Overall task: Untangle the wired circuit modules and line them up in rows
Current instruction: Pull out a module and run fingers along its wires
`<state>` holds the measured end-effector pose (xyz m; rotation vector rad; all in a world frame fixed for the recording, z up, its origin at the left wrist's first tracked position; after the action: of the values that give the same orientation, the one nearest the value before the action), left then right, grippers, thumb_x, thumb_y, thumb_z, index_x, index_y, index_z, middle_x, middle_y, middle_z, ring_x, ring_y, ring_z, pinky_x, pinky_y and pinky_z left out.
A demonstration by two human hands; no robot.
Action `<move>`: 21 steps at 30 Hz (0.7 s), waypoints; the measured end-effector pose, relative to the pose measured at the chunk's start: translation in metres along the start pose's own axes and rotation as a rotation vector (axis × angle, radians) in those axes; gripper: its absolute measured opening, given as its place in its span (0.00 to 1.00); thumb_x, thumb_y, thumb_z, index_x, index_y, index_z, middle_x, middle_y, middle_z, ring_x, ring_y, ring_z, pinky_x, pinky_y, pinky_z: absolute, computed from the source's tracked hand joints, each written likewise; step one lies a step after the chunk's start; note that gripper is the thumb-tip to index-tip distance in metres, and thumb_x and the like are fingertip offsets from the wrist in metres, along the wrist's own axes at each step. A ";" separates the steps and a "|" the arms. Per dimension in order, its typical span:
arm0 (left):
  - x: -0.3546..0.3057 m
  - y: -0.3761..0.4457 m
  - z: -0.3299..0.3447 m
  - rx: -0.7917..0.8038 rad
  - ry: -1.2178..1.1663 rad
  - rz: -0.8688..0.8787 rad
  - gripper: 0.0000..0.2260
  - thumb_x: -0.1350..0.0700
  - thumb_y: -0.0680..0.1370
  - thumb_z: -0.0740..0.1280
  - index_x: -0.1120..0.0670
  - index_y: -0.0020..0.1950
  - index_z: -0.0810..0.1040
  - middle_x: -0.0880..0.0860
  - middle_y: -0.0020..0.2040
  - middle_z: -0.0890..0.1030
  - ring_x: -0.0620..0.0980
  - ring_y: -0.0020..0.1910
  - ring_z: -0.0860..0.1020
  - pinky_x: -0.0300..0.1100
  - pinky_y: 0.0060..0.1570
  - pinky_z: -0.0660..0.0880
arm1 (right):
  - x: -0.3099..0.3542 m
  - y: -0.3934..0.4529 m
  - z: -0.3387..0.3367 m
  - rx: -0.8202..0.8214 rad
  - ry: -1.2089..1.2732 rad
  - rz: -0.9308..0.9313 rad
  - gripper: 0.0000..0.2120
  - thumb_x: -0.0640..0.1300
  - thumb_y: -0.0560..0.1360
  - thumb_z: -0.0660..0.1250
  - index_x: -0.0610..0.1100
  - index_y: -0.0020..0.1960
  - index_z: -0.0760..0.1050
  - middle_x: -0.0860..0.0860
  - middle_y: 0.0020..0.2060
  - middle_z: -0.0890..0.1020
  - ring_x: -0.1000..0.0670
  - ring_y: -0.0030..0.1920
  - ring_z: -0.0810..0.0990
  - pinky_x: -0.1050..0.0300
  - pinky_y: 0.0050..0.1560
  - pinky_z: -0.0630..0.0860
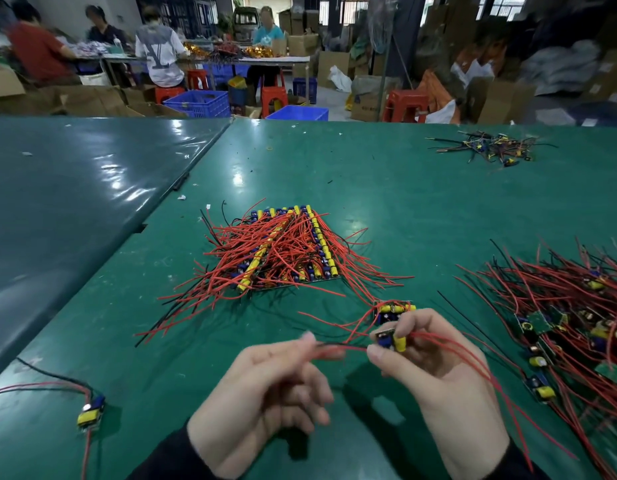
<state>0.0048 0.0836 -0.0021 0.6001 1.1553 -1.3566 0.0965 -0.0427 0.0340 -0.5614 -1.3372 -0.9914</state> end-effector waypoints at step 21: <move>-0.013 0.000 -0.012 -0.257 -0.013 0.292 0.08 0.59 0.64 0.69 0.63 0.37 0.84 0.58 0.30 0.79 0.48 0.26 0.77 0.35 0.23 0.72 | -0.001 -0.011 0.019 0.196 -0.253 -0.156 0.20 0.25 0.70 0.61 0.49 0.48 0.77 0.50 0.47 0.85 0.49 0.49 0.84 0.59 0.53 0.78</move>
<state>0.0033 0.1002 0.0050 0.5478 1.1593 -0.9457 0.0771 -0.0324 0.0346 -0.4477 -1.7040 -0.9229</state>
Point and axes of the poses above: each hand's wrist, its own y-axis towards the middle knuckle, its own z-axis out of the palm, x = y × z, the point moved 8 cm from there along y, towards the middle knuckle
